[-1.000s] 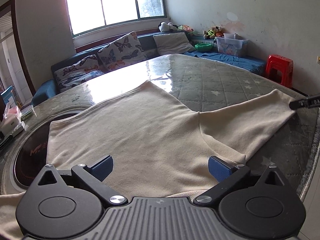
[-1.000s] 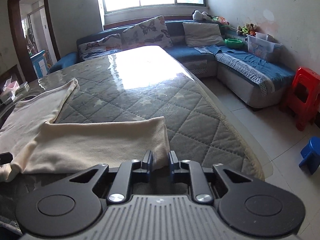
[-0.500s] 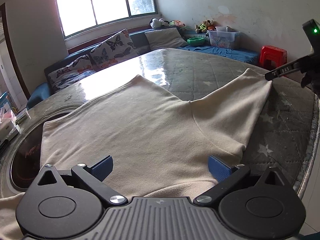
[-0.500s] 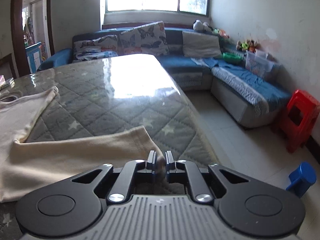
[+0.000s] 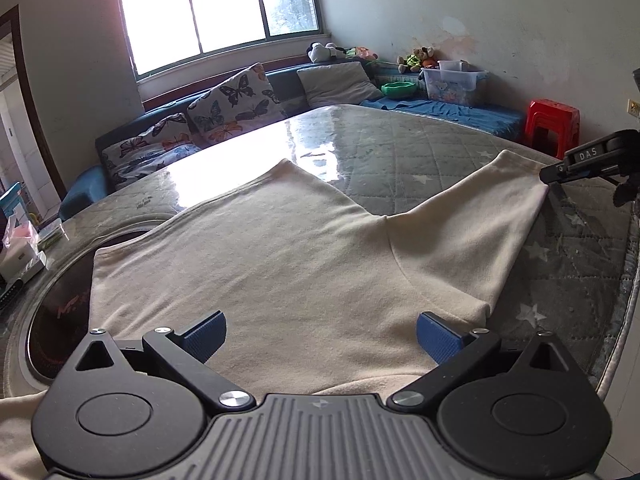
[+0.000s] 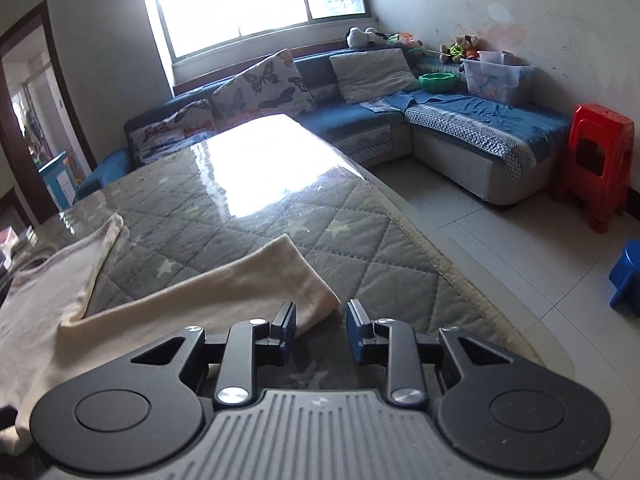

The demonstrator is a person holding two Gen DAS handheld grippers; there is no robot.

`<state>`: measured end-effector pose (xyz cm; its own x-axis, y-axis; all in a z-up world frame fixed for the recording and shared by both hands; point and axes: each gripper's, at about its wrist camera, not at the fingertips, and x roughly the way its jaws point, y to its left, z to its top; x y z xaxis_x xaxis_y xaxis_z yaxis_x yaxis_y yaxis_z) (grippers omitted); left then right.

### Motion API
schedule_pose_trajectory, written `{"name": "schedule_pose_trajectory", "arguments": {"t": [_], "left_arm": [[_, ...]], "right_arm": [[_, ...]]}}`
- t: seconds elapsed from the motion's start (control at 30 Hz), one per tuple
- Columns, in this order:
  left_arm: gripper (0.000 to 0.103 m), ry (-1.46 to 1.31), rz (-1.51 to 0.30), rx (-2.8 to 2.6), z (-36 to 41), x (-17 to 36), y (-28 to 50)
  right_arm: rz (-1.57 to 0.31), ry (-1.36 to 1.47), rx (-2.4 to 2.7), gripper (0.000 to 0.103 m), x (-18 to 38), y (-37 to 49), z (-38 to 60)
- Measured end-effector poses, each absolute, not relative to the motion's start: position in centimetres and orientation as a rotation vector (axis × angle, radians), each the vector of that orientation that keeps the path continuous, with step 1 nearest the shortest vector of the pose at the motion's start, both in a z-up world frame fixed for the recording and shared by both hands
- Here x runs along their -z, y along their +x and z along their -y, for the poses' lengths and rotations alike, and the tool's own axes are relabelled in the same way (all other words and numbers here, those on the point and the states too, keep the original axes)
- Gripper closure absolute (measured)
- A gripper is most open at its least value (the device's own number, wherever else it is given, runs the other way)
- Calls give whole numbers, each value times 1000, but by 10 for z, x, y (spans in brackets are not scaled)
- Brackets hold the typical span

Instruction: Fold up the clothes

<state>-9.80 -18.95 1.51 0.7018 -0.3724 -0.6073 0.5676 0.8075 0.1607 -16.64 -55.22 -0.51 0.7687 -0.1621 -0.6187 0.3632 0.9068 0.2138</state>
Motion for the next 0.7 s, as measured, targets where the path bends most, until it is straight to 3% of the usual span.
{"name": "schedule_pose_trajectory", "arguments": {"t": [0.1, 0.17, 0.7], "left_arm": [[0, 353, -605, 524, 190, -14, -97], [0, 349, -620, 524, 190, -14, -96], [0, 350, -628, 552, 200, -6, -98]], "right_arm": [[-621, 323, 283, 77, 7, -160, 548], [-621, 312, 282, 94, 7, -157, 547], [-491, 314, 213, 99, -39, -163, 545]]}}
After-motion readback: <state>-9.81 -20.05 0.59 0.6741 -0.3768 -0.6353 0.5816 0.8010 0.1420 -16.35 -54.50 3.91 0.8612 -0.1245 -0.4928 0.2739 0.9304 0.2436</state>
